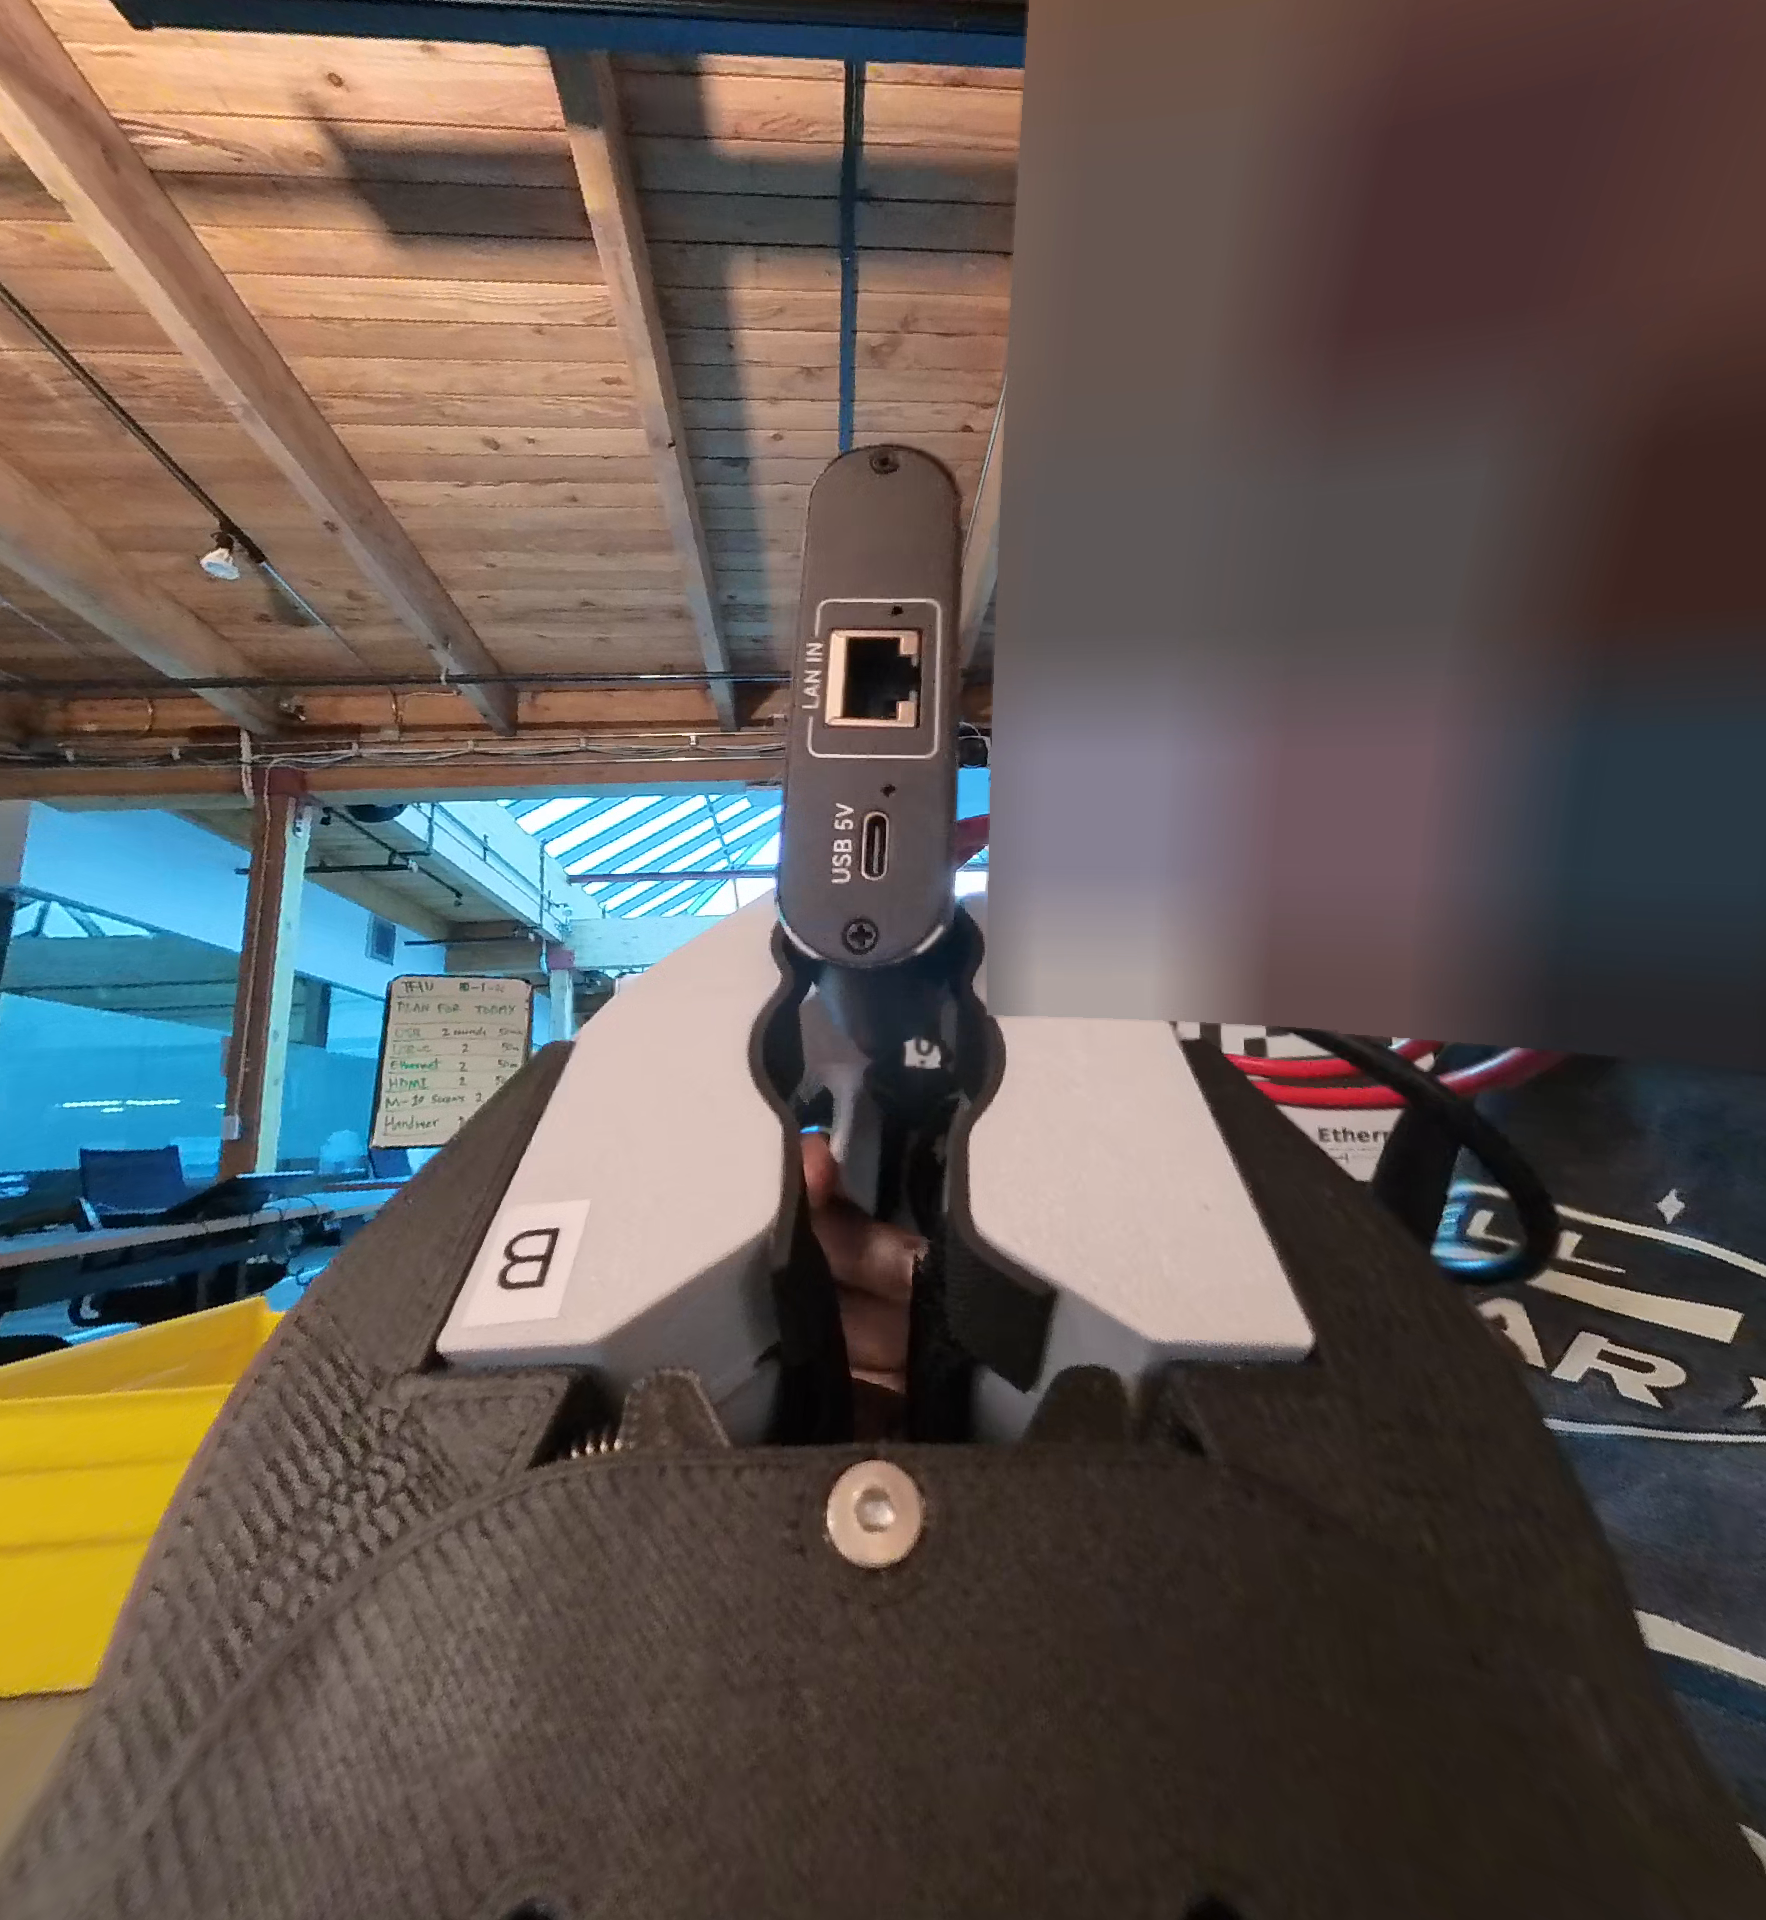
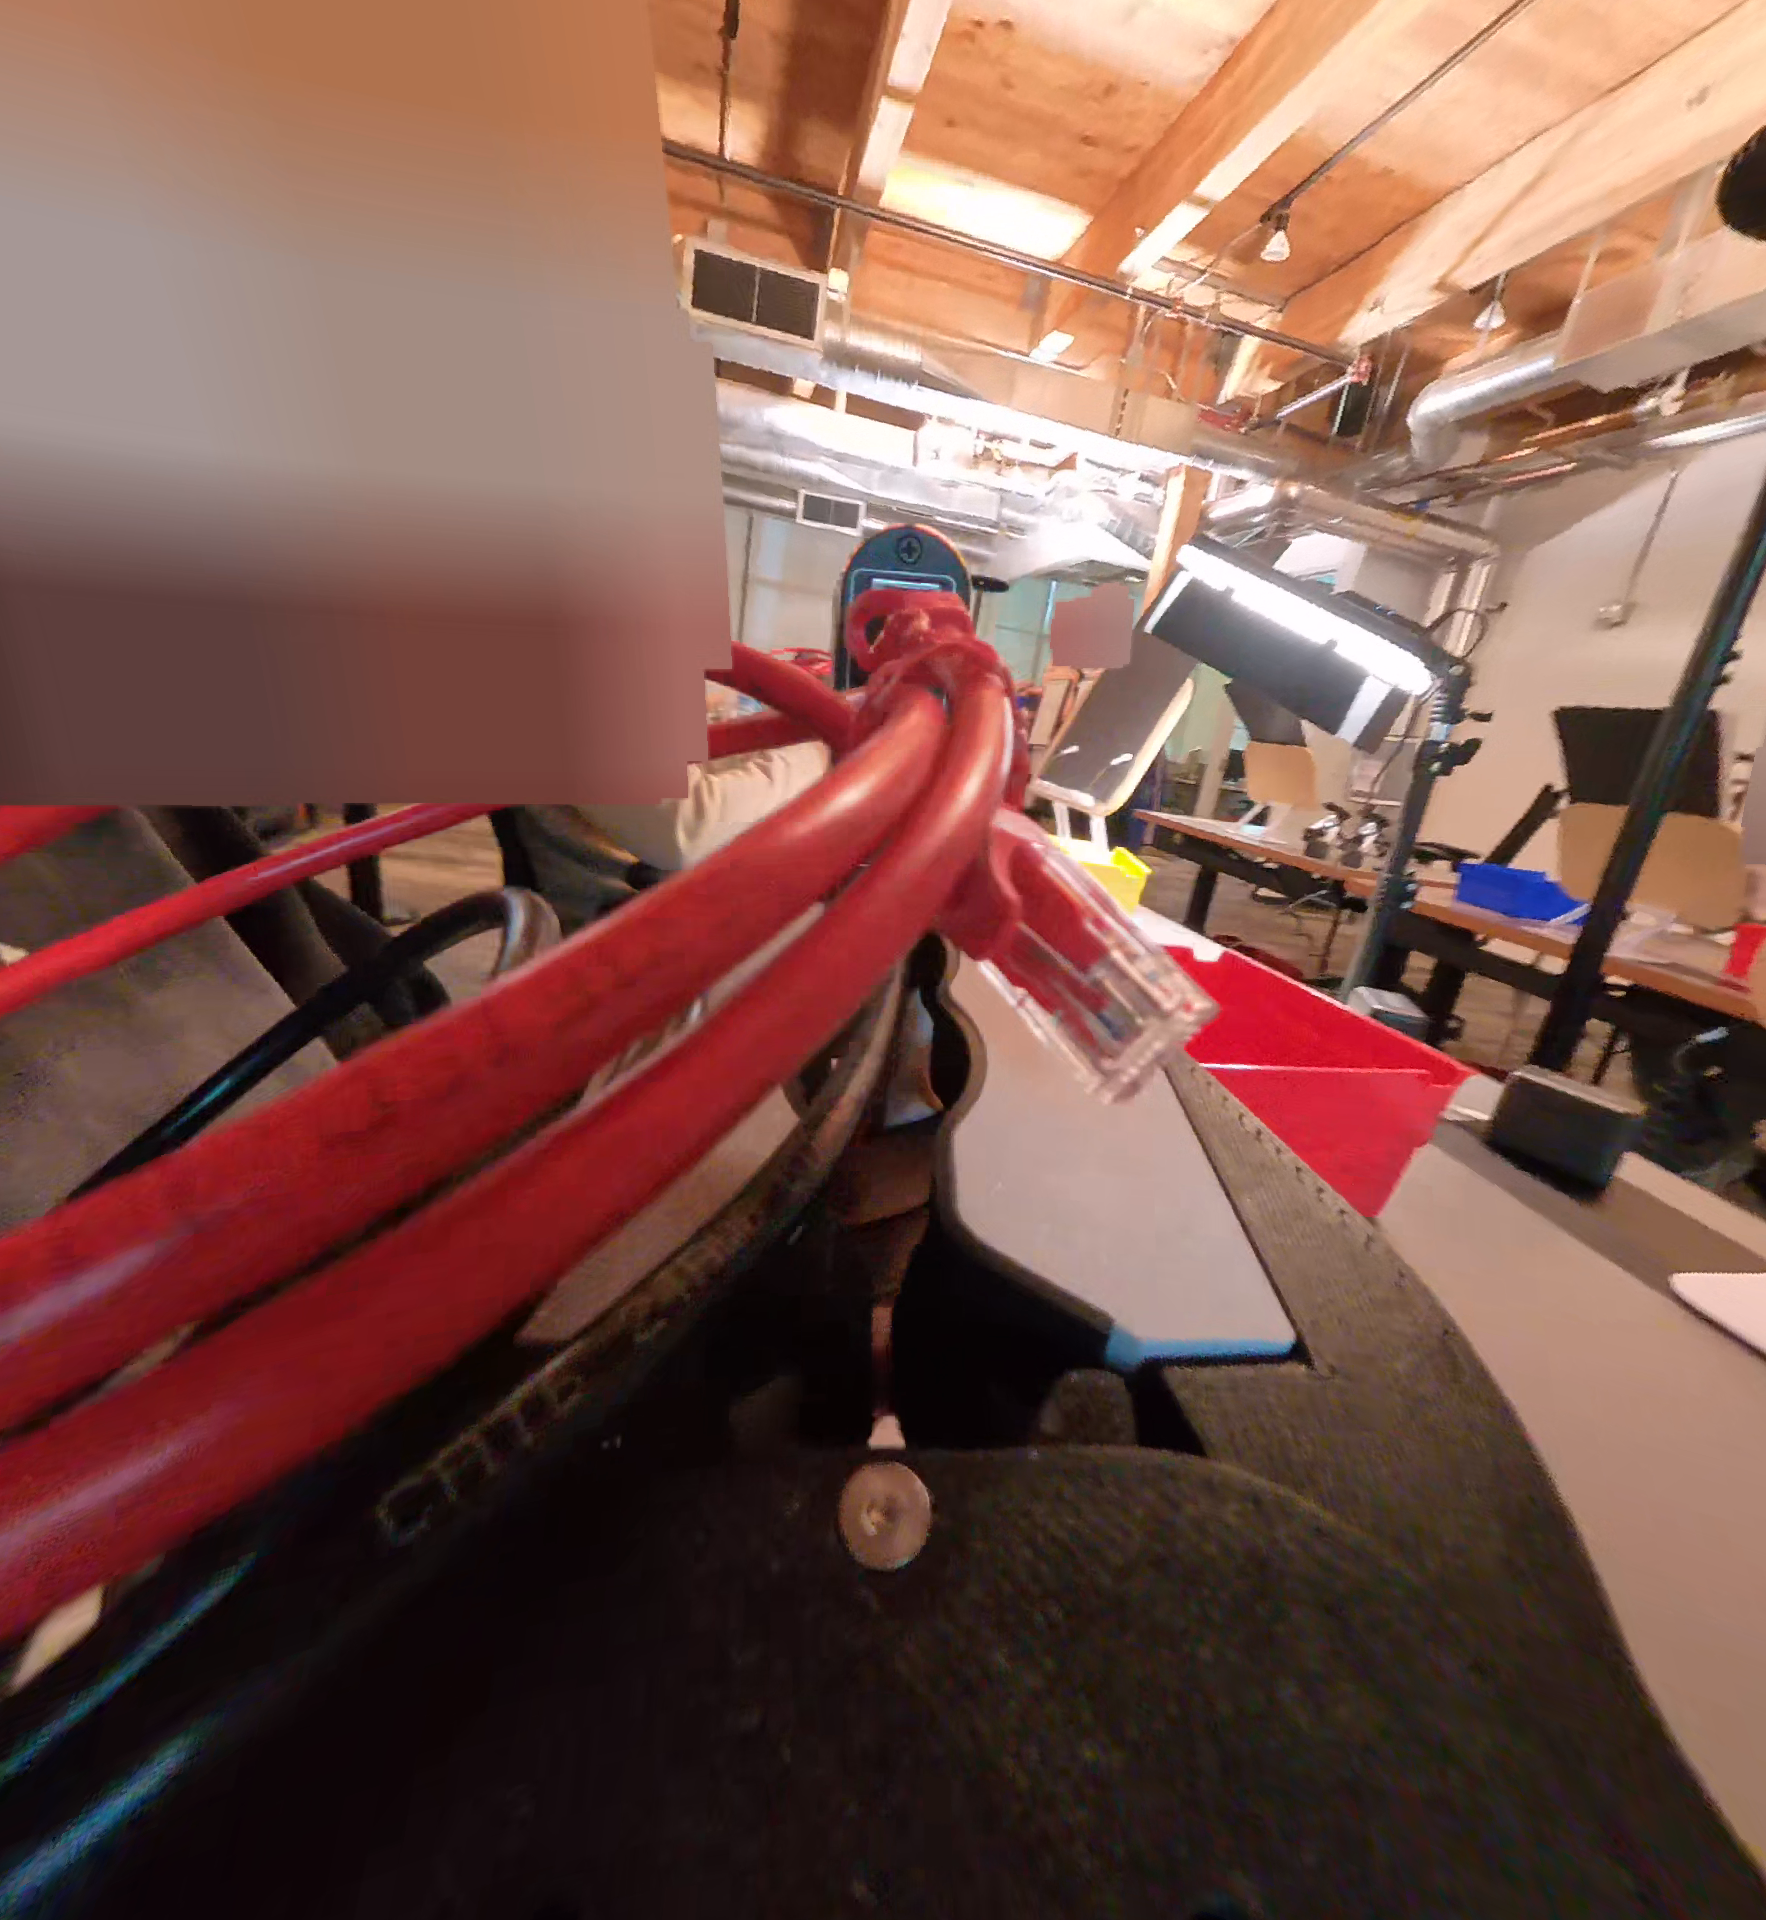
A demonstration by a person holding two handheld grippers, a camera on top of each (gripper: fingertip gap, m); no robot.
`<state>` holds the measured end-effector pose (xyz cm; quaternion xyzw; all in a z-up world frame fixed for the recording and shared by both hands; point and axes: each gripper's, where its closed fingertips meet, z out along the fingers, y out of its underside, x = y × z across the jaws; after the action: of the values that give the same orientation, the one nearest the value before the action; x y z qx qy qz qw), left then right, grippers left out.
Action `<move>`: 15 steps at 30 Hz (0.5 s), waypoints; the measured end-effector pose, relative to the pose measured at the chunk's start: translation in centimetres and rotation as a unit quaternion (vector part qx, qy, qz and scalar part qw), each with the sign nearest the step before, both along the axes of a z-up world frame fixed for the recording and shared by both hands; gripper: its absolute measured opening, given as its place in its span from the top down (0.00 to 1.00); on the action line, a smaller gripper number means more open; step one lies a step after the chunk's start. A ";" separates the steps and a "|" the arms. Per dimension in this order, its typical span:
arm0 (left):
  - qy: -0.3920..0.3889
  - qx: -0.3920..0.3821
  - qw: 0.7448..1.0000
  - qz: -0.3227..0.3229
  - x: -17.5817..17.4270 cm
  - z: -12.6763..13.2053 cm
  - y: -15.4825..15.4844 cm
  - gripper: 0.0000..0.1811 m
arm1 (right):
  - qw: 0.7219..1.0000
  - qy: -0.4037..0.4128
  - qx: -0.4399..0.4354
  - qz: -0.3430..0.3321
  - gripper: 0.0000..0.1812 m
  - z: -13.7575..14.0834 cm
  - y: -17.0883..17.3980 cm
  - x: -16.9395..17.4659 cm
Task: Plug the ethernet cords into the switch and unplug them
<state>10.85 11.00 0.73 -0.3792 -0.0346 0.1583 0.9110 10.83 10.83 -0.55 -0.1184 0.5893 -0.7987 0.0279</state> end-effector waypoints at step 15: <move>-0.002 -0.024 0.994 0.107 -1.2 -0.2 -0.1 0.86 | 0.991 0.054 -0.001 -0.119 0.92 -0.2 -0.1 -1.5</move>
<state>9.67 10.86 0.48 -0.3952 -0.0730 0.2546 0.8796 9.31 10.69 -0.73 -0.0904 0.5994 -0.7892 -0.0989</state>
